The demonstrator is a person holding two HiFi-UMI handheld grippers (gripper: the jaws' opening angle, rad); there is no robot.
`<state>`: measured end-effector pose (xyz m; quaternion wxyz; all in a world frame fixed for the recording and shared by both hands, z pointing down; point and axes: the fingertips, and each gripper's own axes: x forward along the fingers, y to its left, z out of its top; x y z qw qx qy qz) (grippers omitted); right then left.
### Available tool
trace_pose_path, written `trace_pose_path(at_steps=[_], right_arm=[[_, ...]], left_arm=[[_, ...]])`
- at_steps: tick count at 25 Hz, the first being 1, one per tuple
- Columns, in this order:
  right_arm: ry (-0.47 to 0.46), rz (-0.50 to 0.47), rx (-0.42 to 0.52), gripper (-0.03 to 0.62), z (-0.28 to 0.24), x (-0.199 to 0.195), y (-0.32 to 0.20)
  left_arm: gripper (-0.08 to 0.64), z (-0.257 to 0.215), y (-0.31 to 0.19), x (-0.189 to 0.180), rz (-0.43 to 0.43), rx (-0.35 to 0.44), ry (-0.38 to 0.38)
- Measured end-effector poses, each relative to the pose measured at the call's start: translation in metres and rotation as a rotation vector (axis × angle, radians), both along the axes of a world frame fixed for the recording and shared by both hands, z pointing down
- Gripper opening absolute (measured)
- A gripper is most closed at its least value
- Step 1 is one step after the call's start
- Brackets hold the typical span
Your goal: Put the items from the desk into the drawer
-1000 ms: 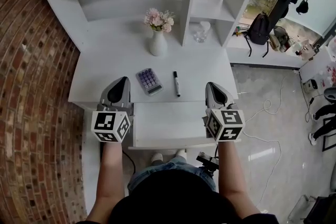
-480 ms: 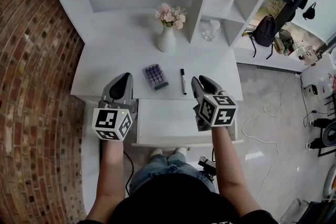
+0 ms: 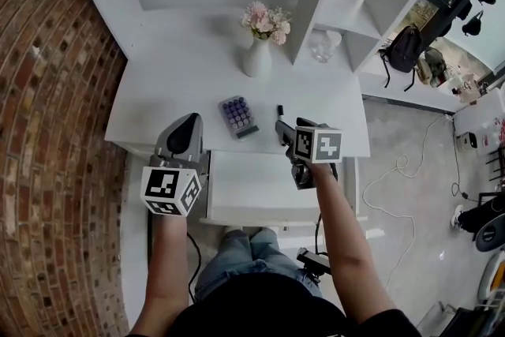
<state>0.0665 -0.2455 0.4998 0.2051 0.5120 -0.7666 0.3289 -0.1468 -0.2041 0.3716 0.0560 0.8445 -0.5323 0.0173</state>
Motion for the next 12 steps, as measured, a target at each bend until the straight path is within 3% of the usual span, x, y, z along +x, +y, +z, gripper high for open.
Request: trace_pose_path(at_steps=[3, 12], right_arm=[[0.080, 0.007, -0.087, 0.215, 0.033, 0.006, -0.013], [0.203, 0.023, -0.362, 0.167, 0.111, 0.012, -0.026]], left_arm=[[-0.002, 0.005, -0.007, -0.003, -0.008, -0.013, 0.003], [-0.002, 0.014, -0.017, -0.006, 0.002, -0.040, -0.010]])
